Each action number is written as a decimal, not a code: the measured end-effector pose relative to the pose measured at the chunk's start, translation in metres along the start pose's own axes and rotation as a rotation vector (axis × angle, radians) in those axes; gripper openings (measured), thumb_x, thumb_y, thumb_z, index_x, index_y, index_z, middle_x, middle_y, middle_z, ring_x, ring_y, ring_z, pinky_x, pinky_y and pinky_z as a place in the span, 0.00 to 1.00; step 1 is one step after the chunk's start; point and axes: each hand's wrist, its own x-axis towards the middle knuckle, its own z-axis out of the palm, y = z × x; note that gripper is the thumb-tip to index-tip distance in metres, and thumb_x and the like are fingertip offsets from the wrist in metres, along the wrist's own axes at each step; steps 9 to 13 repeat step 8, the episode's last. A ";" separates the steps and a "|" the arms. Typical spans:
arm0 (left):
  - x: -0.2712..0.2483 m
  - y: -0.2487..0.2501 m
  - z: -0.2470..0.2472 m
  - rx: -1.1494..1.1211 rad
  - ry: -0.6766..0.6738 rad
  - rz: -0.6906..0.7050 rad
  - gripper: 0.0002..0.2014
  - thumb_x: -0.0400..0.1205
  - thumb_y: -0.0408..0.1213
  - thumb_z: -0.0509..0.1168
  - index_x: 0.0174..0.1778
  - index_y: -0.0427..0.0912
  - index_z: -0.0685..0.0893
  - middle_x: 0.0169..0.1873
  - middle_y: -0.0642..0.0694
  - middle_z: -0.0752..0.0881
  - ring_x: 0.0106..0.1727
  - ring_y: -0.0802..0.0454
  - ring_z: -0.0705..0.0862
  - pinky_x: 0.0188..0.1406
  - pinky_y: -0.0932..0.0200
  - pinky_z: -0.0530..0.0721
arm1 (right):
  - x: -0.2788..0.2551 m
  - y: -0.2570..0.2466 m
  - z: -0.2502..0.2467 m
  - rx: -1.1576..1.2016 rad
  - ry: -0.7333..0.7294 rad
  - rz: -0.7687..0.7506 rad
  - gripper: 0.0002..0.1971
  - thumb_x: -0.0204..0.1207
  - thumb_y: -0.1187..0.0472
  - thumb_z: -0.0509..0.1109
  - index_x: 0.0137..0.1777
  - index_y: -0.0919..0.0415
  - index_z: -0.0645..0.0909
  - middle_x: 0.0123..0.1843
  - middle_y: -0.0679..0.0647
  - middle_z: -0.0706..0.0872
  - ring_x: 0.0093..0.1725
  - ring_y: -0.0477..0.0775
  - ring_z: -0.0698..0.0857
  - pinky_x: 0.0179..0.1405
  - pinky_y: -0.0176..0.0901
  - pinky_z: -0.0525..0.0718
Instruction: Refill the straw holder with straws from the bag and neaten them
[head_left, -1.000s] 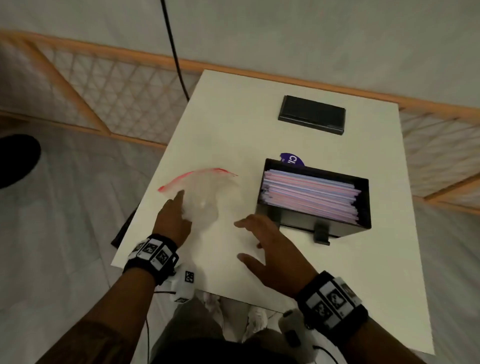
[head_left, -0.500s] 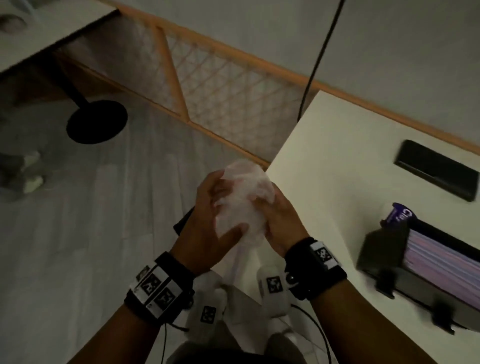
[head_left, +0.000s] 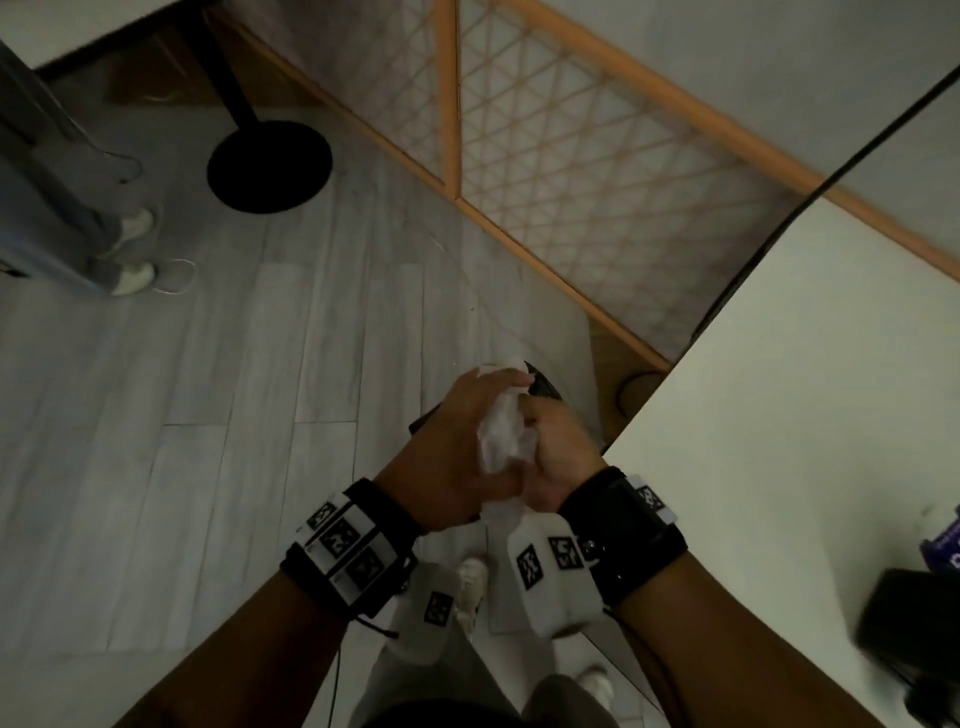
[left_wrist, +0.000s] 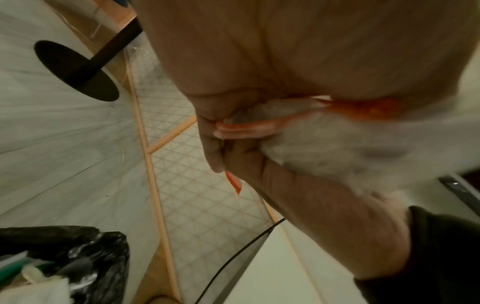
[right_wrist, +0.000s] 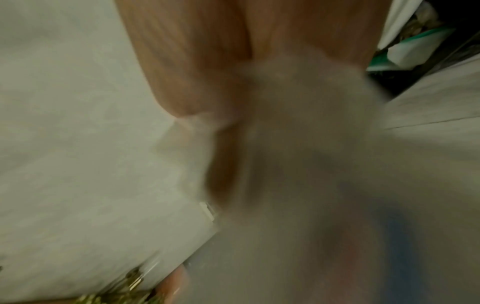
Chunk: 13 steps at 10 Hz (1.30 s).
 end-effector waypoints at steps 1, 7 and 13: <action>0.025 -0.037 0.001 0.067 0.083 -0.126 0.24 0.80 0.34 0.71 0.73 0.41 0.76 0.65 0.46 0.82 0.61 0.68 0.81 0.64 0.78 0.76 | 0.020 0.000 -0.009 -0.074 -0.005 0.055 0.18 0.86 0.55 0.61 0.70 0.62 0.79 0.62 0.59 0.86 0.59 0.57 0.86 0.60 0.51 0.83; 0.147 -0.308 0.126 0.826 -0.251 -0.504 0.52 0.70 0.66 0.73 0.87 0.50 0.59 0.86 0.40 0.63 0.85 0.34 0.65 0.82 0.31 0.63 | -0.155 0.025 -0.188 -0.622 0.542 -0.267 0.10 0.77 0.47 0.71 0.56 0.33 0.87 0.55 0.42 0.94 0.58 0.38 0.91 0.58 0.28 0.85; 0.116 -0.327 0.139 0.731 -0.291 -0.593 0.37 0.78 0.53 0.71 0.83 0.49 0.68 0.81 0.39 0.72 0.80 0.33 0.73 0.77 0.32 0.73 | -0.191 0.024 -0.205 -0.743 0.765 -0.358 0.21 0.72 0.30 0.69 0.61 0.35 0.87 0.54 0.42 0.95 0.56 0.40 0.92 0.56 0.33 0.87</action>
